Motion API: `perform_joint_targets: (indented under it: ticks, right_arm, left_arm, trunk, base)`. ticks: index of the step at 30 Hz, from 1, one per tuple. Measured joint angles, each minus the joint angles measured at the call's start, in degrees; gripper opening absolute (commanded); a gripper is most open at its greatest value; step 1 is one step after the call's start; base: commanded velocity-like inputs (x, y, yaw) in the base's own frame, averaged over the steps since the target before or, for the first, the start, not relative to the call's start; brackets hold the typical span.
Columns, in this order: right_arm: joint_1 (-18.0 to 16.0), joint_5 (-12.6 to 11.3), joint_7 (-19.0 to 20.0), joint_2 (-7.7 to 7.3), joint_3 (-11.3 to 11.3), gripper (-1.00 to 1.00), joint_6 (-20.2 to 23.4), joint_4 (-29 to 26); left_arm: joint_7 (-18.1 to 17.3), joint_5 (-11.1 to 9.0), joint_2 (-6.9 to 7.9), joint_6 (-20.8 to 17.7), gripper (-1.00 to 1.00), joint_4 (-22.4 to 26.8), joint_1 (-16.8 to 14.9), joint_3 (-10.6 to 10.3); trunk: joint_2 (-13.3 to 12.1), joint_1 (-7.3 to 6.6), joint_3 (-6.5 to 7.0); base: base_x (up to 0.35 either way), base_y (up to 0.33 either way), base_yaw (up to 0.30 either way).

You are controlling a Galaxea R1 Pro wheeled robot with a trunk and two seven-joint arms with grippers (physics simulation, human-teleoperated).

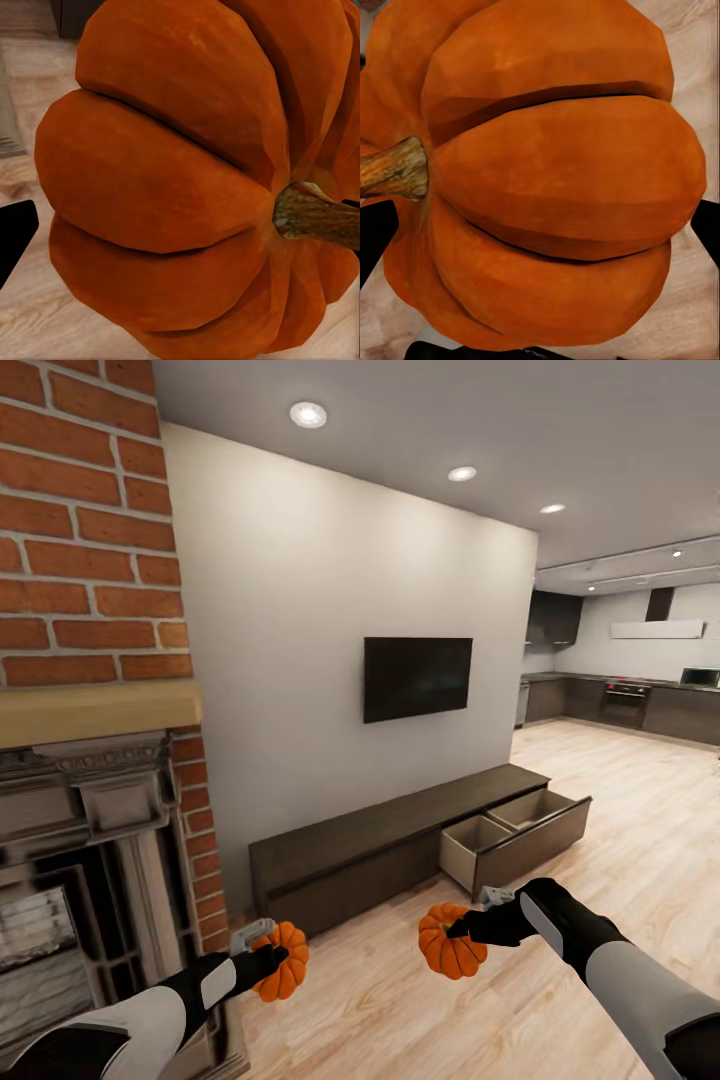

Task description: Place each of the two pumpkins and all three candles from the living room inside a cabinet in the living room (use any cabinet), then make sure every cabinet is closed, and position the cauldron so it is next to a table in the living room.

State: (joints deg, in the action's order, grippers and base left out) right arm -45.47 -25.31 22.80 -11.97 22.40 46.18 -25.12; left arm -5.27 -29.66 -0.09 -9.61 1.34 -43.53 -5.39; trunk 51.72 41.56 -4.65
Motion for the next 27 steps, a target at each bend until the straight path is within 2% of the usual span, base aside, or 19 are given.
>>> perform_joint_targets:
  ticks: [27]
  right_arm:
    - [0.0, -0.03, 0.0, 0.0, 0.0, -1.0, 0.01, 0.95]
  left_arm:
    - [0.03, -0.01, -0.17, -0.01, -1.0, 0.0, 0.0, 0.0]
  trunk:
    - [0.0, 0.01, 0.0]
  base:
    - [0.198, -0.284, 0.0]
